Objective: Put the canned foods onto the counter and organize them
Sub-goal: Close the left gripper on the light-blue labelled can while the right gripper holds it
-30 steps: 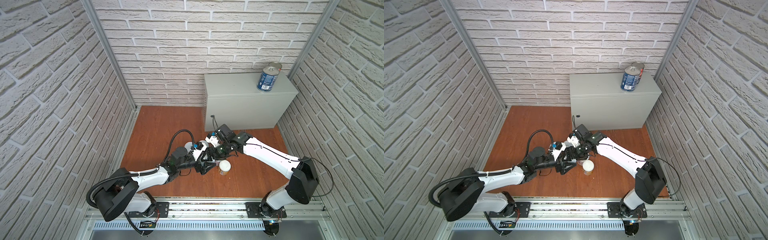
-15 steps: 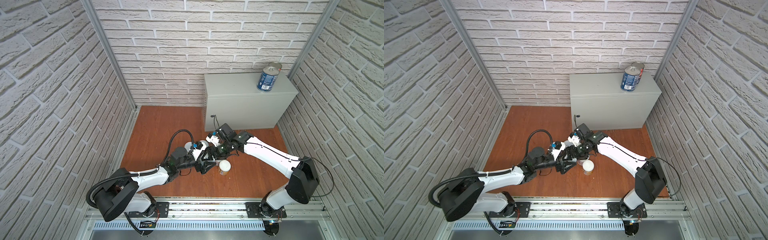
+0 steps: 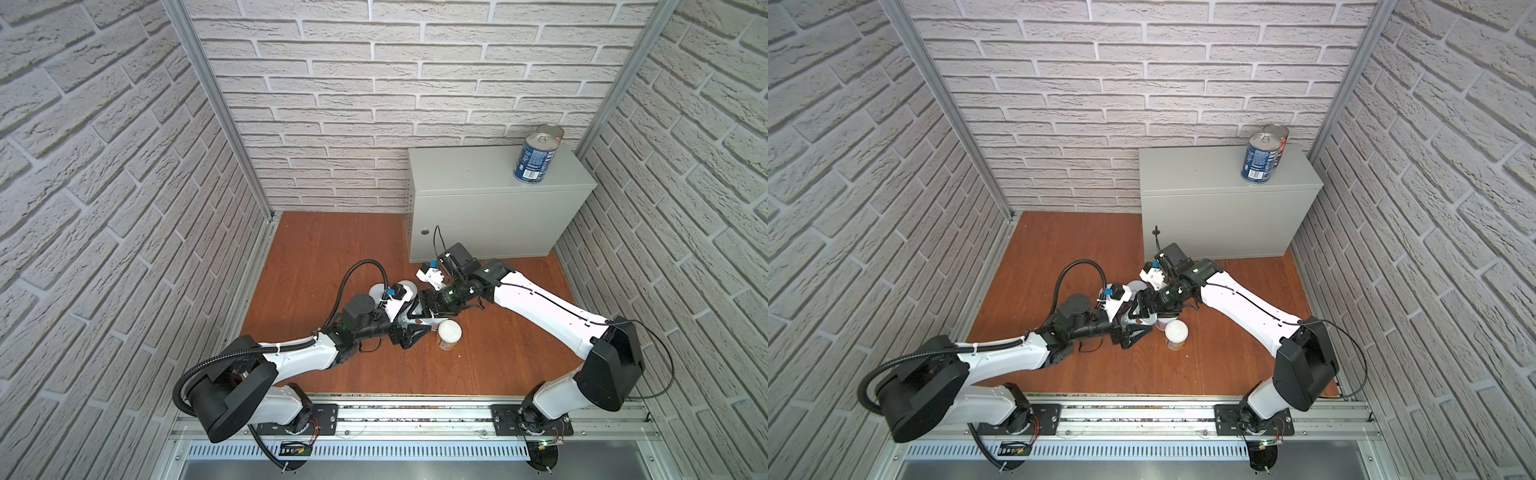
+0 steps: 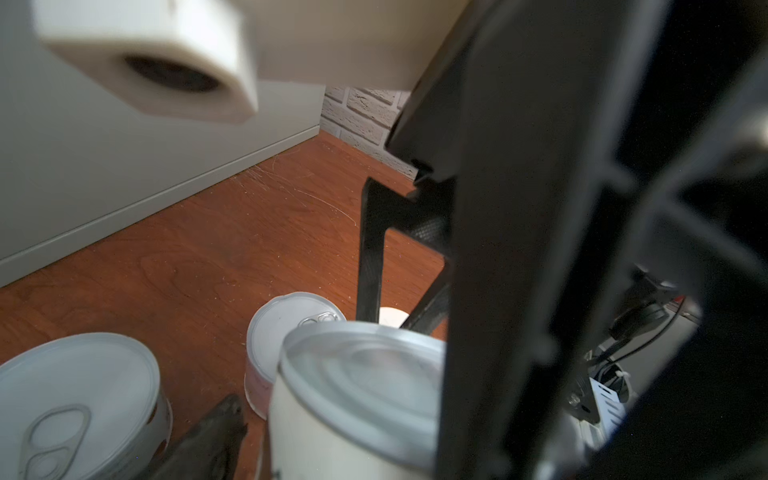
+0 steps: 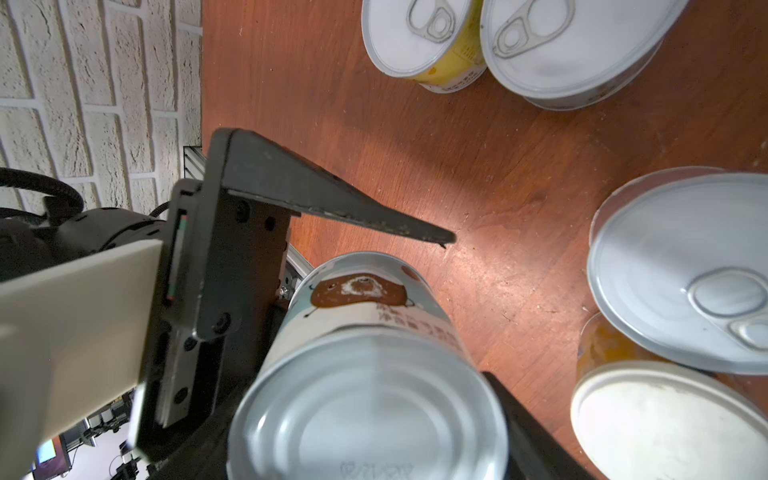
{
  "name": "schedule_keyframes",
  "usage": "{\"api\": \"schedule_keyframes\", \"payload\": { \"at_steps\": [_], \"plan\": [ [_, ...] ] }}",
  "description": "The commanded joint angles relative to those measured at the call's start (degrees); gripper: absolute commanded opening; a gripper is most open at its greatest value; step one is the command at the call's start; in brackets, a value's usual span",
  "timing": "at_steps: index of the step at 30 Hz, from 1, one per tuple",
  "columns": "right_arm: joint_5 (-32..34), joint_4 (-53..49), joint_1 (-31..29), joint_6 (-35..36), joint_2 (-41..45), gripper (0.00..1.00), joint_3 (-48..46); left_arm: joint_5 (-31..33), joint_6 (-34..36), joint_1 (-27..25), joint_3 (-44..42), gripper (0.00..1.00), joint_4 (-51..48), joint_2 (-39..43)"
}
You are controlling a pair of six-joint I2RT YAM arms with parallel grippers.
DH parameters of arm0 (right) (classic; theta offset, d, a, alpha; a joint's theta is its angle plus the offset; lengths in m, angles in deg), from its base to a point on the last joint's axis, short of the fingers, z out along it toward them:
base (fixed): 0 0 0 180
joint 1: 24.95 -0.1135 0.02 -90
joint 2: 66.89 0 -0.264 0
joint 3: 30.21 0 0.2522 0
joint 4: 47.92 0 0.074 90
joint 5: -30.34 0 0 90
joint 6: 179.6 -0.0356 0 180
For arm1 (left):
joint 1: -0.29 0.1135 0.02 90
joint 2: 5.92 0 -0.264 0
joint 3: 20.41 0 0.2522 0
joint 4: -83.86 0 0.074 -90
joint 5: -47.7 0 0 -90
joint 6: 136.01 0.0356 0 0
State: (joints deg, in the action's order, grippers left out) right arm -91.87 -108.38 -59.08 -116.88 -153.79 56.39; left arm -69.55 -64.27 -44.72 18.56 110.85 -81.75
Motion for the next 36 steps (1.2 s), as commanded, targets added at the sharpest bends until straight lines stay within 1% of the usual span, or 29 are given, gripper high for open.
{"api": "schedule_keyframes", "payload": {
  "at_steps": [1,15,20,26,29,33,36],
  "plan": [
    [-2.83,0.77,0.47,1.46,2.96,0.40,2.22,2.02,1.54,0.31,-0.51,0.98,0.56,0.95],
    [-2.88,0.64,0.62,1.53,1.66,0.40,2.04,1.99,2.44,0.27,-0.60,0.98,1.00,1.13],
    [-2.23,-0.68,0.57,2.48,0.47,0.40,2.78,2.09,3.05,0.28,-0.78,0.95,0.73,1.32],
    [-3.10,-1.07,0.62,2.95,0.14,0.40,3.49,2.44,3.01,0.28,-0.69,0.95,1.50,0.00],
    [-3.21,-1.12,0.60,3.12,0.14,0.40,3.54,2.06,2.97,0.24,-0.60,0.89,1.96,-0.75],
    [-3.48,-0.76,0.62,3.05,-0.27,0.40,3.33,1.70,2.71,0.15,-0.38,0.85,2.57,-1.65],
    [-3.80,-0.72,0.61,3.02,-0.64,0.40,3.49,1.05,2.46,0.16,-0.16,0.78,3.01,-2.37]
  ]
}}
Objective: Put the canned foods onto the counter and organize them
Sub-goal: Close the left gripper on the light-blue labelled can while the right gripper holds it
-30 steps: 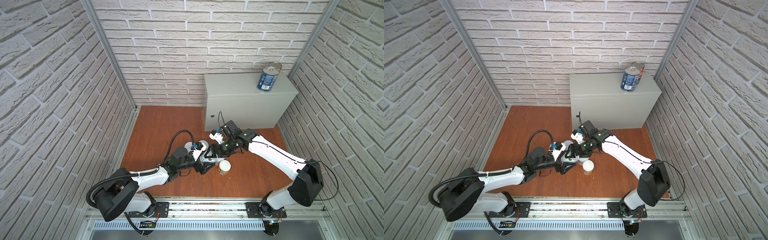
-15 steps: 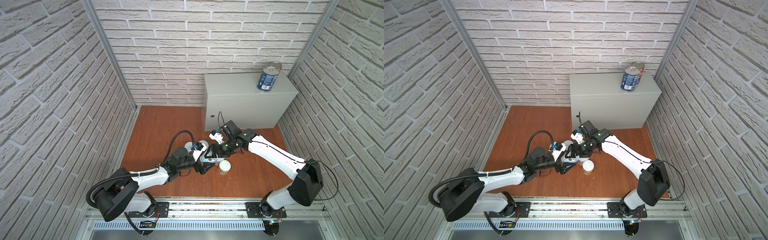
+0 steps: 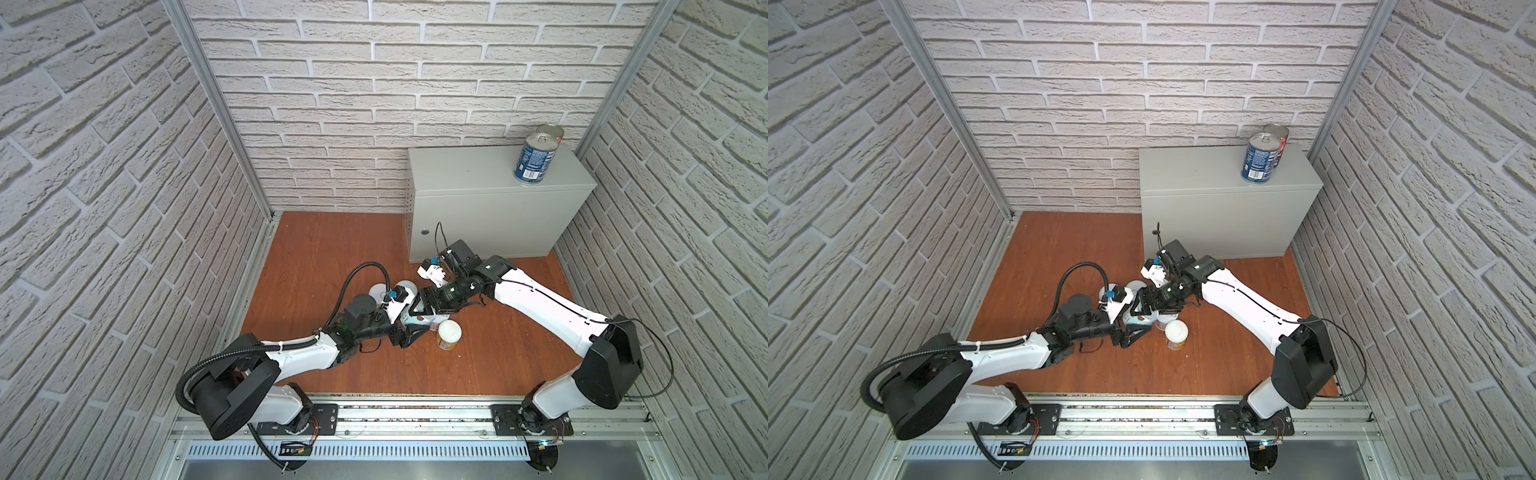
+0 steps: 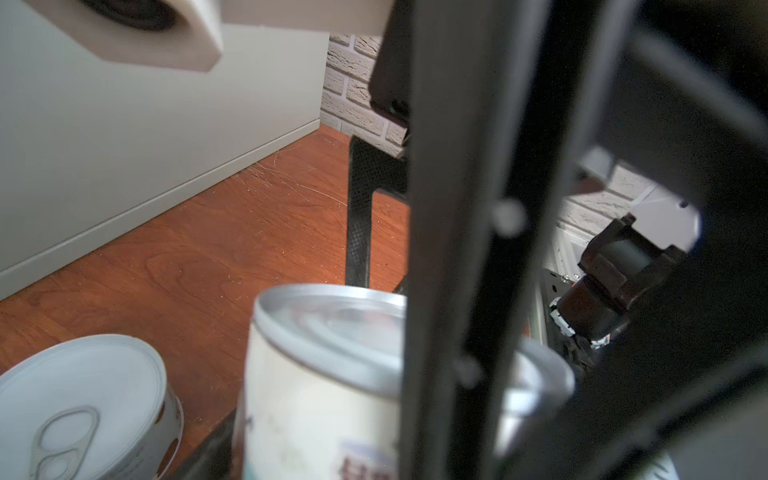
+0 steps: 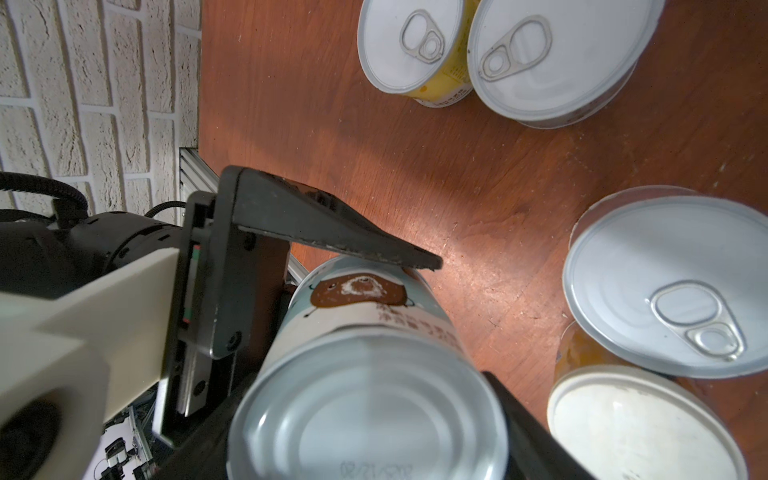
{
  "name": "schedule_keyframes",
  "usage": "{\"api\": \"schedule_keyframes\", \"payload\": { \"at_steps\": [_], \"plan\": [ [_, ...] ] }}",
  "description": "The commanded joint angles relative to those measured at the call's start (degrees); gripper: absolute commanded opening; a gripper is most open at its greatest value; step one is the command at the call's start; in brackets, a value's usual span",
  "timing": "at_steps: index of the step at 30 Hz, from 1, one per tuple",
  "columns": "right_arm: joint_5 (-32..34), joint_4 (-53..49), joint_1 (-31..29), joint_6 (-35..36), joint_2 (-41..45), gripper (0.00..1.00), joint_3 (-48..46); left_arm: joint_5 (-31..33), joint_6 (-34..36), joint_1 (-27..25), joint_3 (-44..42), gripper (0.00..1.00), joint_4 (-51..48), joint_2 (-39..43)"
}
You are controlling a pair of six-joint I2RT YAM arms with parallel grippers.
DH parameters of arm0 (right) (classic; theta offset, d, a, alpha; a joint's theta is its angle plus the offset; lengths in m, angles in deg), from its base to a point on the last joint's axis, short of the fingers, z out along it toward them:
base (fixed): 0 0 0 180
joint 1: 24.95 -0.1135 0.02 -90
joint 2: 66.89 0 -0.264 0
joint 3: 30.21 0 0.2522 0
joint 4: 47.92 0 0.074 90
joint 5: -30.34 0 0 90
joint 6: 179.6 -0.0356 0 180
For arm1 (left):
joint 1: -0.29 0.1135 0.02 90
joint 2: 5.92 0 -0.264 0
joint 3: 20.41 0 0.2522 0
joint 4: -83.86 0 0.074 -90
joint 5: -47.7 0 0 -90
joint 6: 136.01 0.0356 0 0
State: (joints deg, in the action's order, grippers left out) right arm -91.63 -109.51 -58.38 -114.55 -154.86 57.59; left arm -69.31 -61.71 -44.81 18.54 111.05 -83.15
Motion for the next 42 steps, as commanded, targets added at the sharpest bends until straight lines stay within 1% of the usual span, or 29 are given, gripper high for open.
{"api": "schedule_keyframes", "payload": {
  "at_steps": [1,8,14,17,18,20,21,25,29,33,36,40,42],
  "plan": [
    [-4.22,0.46,-0.13,0.65,0.38,0.40,2.40,0.73,-0.20,0.22,-0.01,0.77,2.97,-1.15],
    [-4.07,0.45,-0.14,0.78,-0.10,0.40,2.36,1.26,-0.29,0.20,-0.32,0.72,3.17,-0.85],
    [-3.81,0.81,-0.10,0.73,-0.28,0.40,1.81,3.28,-0.56,0.27,-0.24,0.74,2.39,-0.50],
    [-3.98,0.82,-0.13,0.87,-0.36,0.40,1.63,3.79,-0.03,0.23,-0.31,0.73,1.94,-0.08],
    [-3.99,0.81,-0.13,0.96,-0.37,0.40,1.63,3.80,0.14,0.31,-0.32,0.71,1.94,0.10],
    [-4.07,0.89,-0.14,1.12,-0.61,0.40,1.72,3.77,0.49,0.24,-0.49,0.62,2.12,0.57],
    [-4.16,0.85,-0.11,1.21,-0.71,0.40,1.72,3.93,0.58,0.29,-0.57,0.60,2.15,0.69],
    [-4.16,0.99,-0.14,1.57,-0.97,0.40,1.72,5.58,0.09,0.21,-0.54,0.59,2.42,0.77],
    [-3.68,1.23,-0.14,1.92,-0.38,0.49,1.04,6.21,-1.78,0.34,-0.37,0.55,3.90,0.04],
    [-3.45,1.72,-0.10,1.75,0.06,0.53,0.50,5.89,-4.07,0.31,0.37,0.53,5.48,-1.20],
    [-3.28,1.87,-0.06,1.81,0.46,0.57,-0.10,5.98,-5.41,0.27,0.73,0.52,6.41,-2.03],
    [-2.85,3.17,-0.02,1.40,1.88,0.65,-1.33,6.09,-5.74,0.34,0.74,0.51,6.51,-2.66],
    [-2.75,3.84,-0.06,1.14,2.59,0.67,-1.82,6.41,-5.92,0.27,0.56,0.50,6.51,-2.57]
  ]
}}
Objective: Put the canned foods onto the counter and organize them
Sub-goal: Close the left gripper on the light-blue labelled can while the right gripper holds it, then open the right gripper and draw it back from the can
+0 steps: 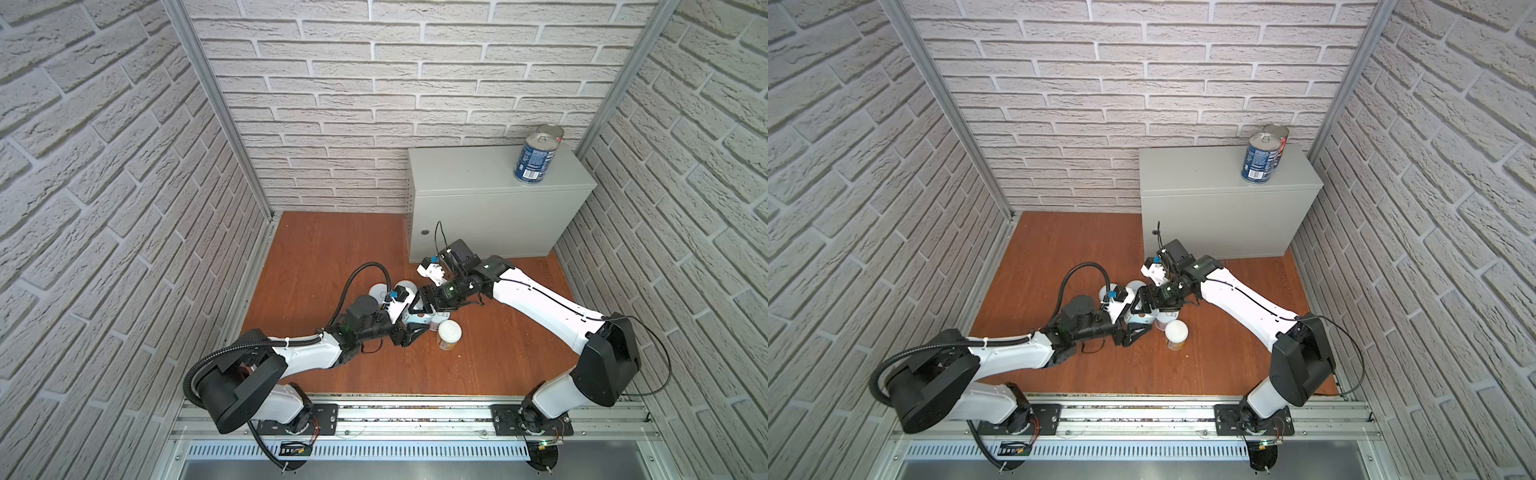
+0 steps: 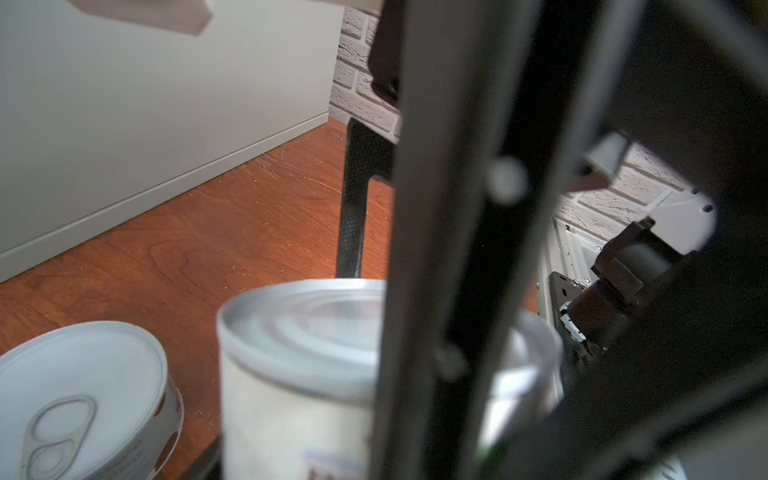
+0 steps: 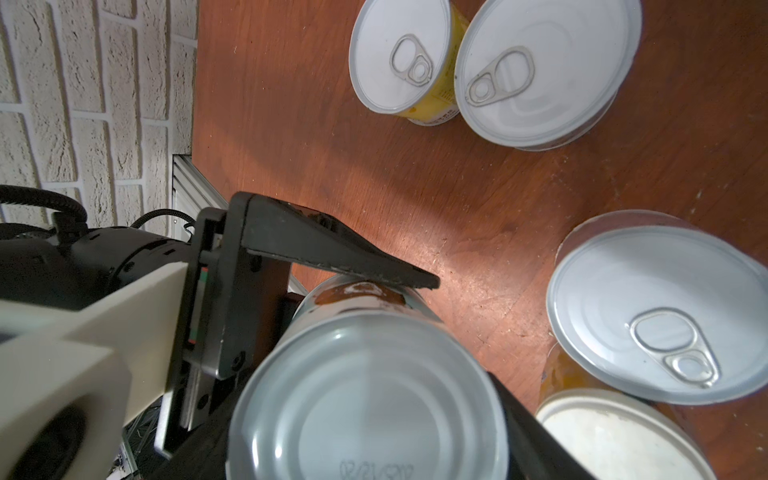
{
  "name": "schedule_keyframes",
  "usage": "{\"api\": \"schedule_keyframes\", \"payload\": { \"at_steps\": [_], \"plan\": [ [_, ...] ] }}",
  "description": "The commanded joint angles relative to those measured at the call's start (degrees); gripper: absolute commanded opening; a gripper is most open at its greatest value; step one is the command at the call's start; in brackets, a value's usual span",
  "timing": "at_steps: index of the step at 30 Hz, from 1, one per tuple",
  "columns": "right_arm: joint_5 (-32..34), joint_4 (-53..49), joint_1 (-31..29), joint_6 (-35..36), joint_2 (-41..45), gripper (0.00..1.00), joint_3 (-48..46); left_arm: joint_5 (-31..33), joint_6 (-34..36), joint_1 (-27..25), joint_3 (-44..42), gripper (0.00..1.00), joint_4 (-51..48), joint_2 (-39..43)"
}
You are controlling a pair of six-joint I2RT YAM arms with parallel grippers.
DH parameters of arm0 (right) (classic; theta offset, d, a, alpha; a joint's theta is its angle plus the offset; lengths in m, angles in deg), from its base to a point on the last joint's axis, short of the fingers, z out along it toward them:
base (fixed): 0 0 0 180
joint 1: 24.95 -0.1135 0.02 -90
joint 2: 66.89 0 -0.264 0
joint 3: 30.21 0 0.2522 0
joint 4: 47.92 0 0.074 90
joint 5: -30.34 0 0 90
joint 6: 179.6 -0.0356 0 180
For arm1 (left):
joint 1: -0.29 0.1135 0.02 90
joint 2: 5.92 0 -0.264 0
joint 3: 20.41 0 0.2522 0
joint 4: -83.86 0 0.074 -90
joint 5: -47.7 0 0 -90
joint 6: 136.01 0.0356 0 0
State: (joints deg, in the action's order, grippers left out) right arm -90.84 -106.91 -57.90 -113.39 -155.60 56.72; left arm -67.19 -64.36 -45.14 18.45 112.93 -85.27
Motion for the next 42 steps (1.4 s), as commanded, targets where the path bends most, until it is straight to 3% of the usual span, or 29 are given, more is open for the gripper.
{"api": "schedule_keyframes", "payload": {
  "at_steps": [1,24,36,42],
  "plan": [
    [-3.51,1.46,-0.54,-0.20,3.61,0.68,-1.17,4.41,-3.40,0.64,0.65,0.50,4.63,-0.37],
    [-2.37,1.20,-0.49,-0.33,4.68,0.81,-1.54,5.94,-4.76,0.76,0.58,0.49,3.45,-0.85],
    [2.68,-2.23,-0.50,1.25,5.33,0.82,-0.42,6.26,-4.84,0.78,0.39,0.49,3.18,-0.99],
    [8.41,-2.00,-0.45,0.95,8.56,0.82,-3.53,6.39,-4.67,0.78,0.75,0.49,1.65,-0.29]
  ]
}}
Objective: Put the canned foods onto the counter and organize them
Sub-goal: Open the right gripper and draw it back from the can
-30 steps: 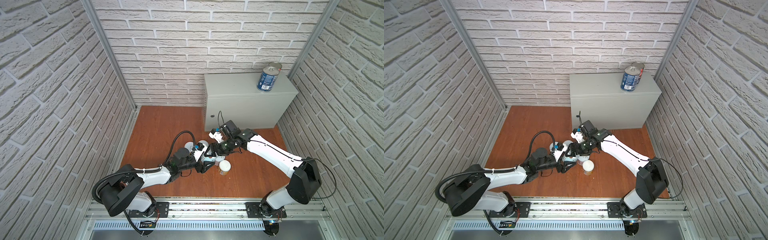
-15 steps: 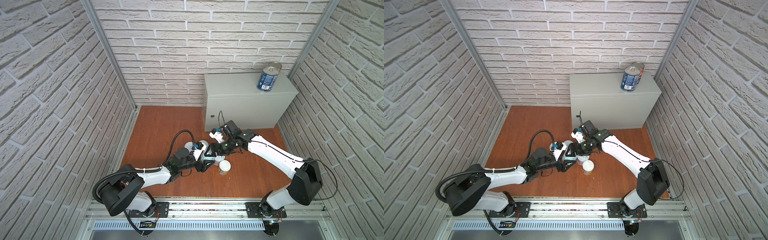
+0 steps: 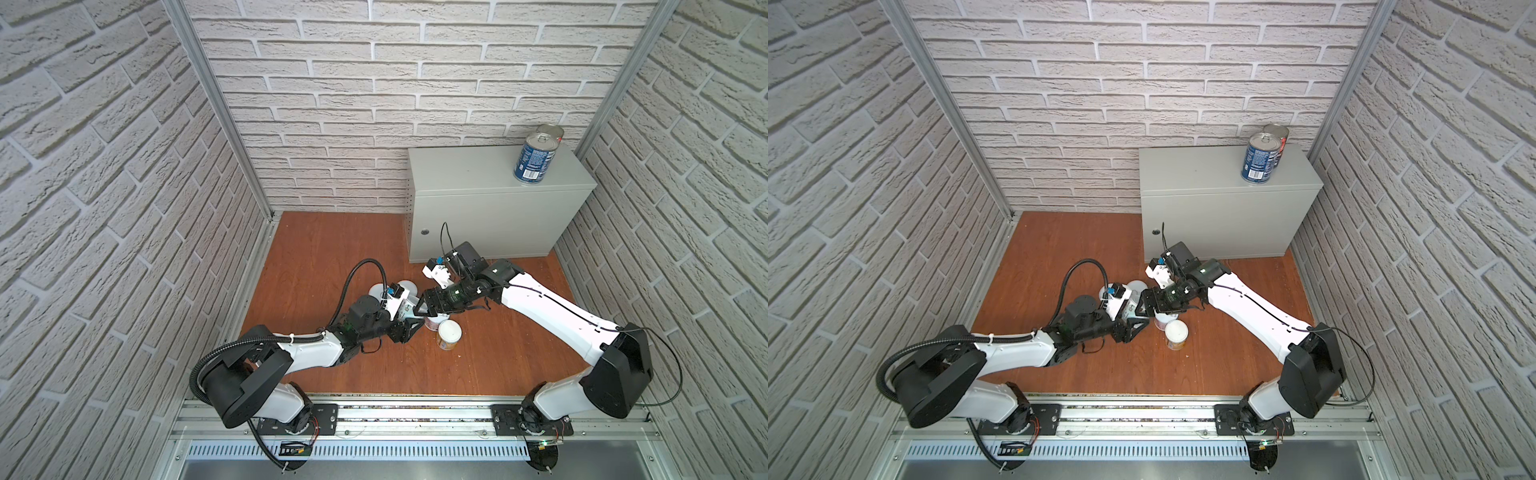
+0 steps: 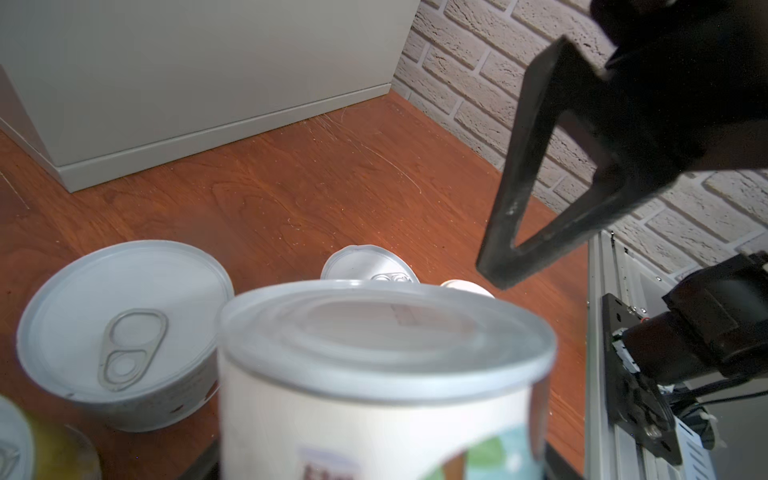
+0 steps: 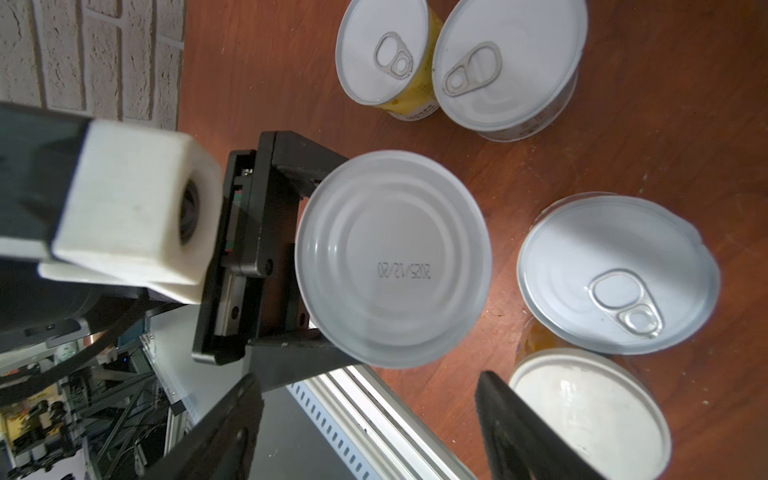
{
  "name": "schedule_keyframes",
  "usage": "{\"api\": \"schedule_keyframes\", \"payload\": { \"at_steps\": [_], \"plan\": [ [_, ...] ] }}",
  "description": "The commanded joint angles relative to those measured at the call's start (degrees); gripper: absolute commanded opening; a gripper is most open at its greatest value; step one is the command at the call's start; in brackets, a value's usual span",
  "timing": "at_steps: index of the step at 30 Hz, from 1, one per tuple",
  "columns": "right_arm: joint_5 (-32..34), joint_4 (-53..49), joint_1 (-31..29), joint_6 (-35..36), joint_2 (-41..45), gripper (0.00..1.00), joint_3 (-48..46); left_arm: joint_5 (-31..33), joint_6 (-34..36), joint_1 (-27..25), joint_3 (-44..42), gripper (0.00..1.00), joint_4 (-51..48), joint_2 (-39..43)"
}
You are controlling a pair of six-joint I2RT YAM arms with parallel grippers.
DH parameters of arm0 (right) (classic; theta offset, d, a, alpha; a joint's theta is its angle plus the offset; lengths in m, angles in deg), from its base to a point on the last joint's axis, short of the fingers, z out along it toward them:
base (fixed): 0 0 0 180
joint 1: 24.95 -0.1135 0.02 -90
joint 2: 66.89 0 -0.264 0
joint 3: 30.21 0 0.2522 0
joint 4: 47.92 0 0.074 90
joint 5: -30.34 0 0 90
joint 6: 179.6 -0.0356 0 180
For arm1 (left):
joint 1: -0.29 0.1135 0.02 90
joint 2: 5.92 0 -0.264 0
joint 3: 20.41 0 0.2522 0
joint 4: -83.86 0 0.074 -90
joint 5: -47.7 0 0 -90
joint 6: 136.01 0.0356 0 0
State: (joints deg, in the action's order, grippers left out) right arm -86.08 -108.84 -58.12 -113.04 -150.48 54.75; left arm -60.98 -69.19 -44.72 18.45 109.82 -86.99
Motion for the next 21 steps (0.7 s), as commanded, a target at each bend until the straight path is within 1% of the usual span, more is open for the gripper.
{"api": "schedule_keyframes", "payload": {
  "at_steps": [1,3,6,10,14,18,21],
  "plan": [
    [5.14,0.35,-0.22,0.28,4.45,0.82,-2.57,0.30,0.20,0.37,0.74,0.49,4.45,1.66],
    [7.95,1.53,-0.22,-0.57,6.49,0.82,-4.58,0.40,0.49,0.37,0.84,0.49,3.74,2.13],
    [9.82,4.99,-0.19,-1.83,9.59,0.82,-7.92,1.00,1.10,0.29,1.09,0.49,2.97,2.28],
    [12.84,12.95,-0.22,-4.75,14.32,0.82,-14.72,1.57,1.21,0.35,2.72,0.48,2.53,1.25],
    [18.99,19.29,-0.23,-6.01,20.49,0.83,-21.26,1.97,0.09,0.32,4.54,0.48,2.59,0.18],
    [25.74,22.02,-0.14,-5.06,26.76,0.88,-25.04,2.00,-1.04,0.20,6.64,0.47,1.93,-0.05],
    [29.57,23.30,-0.05,-4.34,30.68,0.97,-27.08,2.04,-0.57,-0.07,9.40,0.47,-1.22,0.53]
  ]
}}
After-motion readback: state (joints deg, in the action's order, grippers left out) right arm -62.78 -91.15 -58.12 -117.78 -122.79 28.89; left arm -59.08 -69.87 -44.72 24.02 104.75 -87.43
